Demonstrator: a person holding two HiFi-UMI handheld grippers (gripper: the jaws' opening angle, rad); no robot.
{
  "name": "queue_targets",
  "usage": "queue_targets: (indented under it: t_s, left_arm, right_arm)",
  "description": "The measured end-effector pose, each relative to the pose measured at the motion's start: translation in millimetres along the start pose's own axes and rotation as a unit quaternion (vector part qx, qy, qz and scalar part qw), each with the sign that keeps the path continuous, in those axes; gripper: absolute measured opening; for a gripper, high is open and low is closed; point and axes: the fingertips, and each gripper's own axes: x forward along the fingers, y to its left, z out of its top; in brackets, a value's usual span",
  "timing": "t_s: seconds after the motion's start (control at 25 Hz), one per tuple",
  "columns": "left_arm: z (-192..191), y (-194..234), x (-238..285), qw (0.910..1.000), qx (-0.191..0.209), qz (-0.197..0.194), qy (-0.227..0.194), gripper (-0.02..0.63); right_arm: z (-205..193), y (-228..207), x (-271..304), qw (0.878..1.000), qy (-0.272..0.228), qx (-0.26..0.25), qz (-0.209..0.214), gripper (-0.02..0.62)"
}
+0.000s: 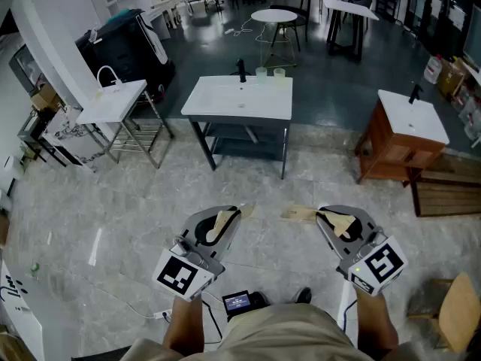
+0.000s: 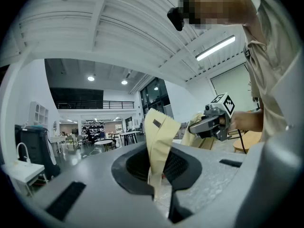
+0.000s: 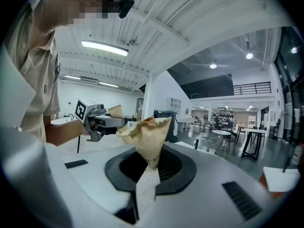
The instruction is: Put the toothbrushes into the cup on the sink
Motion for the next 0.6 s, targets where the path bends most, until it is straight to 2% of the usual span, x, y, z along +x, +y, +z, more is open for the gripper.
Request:
queue_targets:
  t_s: [0.6]
  left_arm:
    - [-15, 23, -3, 1.0000, -0.005, 0.000, 0.002, 0.032]
  right_arm:
    - [-2, 2, 27, 1.000, -0.001, 0.010, 0.000, 0.032]
